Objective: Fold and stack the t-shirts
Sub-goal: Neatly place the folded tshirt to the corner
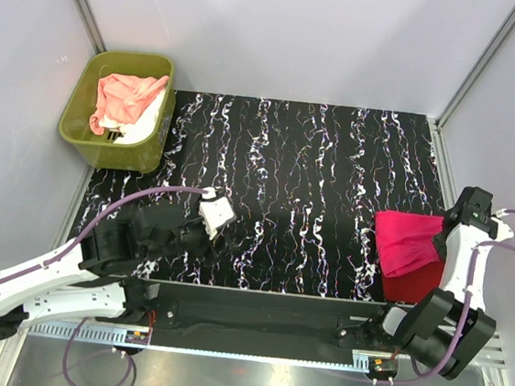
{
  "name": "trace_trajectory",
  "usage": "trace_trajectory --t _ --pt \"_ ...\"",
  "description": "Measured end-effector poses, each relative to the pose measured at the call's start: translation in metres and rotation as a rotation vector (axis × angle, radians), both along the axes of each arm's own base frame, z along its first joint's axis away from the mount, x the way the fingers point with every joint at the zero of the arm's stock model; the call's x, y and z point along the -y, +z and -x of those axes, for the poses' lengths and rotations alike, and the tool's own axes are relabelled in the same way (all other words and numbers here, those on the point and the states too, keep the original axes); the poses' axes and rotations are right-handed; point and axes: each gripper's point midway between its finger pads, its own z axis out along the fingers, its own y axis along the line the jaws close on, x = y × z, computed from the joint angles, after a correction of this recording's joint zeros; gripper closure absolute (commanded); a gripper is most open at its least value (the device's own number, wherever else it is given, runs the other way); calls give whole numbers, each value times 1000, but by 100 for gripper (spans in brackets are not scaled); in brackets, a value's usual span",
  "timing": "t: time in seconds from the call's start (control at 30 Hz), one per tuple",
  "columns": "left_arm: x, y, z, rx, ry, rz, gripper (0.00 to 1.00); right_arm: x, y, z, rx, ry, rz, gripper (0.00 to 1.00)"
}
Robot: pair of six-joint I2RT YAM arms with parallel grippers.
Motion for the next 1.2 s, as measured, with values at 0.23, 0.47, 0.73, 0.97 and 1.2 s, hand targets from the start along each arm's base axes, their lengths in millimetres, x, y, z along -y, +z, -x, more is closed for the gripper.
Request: trace_trajectory --t 0.23,0.47,0.73,0.97,1.2 --pt "0 0 0 0 0 0 30 5 -10 9 -44 -97 10 100" --pt "0 0 0 4 -2 -3 30 9 -24 17 -95 -159 14 89" --pt "-1 0 -1 10 -4 -8 29 18 -26 47 -198 -359 37 29" --pt "-2 -1 -2 20 2 -16 29 15 -5 71 -244 -452 62 77" --pt "-2 -2 -2 17 2 -23 29 0 -9 46 -93 -359 -1 93"
